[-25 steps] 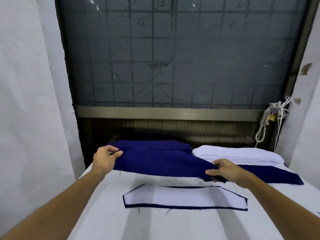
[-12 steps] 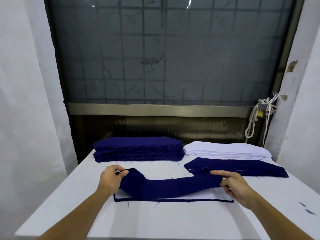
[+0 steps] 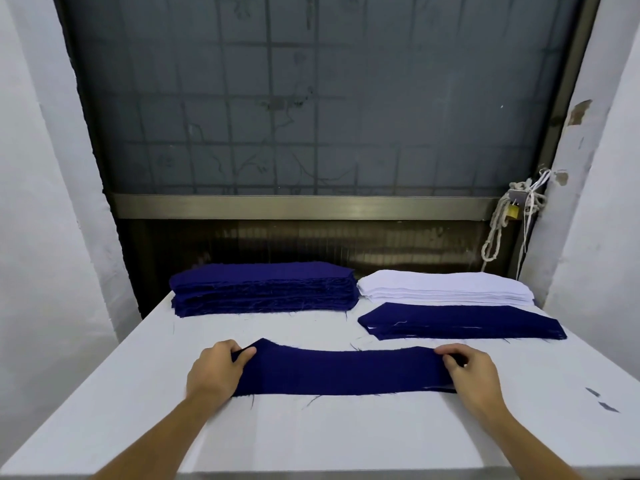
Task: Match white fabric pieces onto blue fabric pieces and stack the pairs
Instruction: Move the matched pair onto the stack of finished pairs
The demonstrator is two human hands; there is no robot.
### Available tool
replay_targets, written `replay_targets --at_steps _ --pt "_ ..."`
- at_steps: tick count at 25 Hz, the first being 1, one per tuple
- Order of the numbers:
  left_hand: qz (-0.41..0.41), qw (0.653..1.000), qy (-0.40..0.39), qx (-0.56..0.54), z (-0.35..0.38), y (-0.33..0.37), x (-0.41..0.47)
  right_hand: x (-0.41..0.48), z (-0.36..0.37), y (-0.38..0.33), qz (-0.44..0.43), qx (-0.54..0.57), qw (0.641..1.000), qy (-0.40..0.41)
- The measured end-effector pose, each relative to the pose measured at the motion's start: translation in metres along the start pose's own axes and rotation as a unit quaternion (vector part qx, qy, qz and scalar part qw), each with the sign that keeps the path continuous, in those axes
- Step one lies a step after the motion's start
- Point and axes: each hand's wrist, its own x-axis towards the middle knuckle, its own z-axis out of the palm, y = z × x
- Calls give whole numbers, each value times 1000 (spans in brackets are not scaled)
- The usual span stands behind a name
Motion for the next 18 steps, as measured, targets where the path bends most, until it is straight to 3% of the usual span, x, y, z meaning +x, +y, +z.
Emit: replay_targets --at_steps 5,13,18 --pt "32 999 0 29 9 -1 -4 2 1 6 -19 -63 998 21" --pt "63 996 59 -32 16 -8 -17 0 8 9 -51 -252 966 12" --pt "89 984 106 113 20 -9 -21 -7 11 6 -33 -386 921 26"
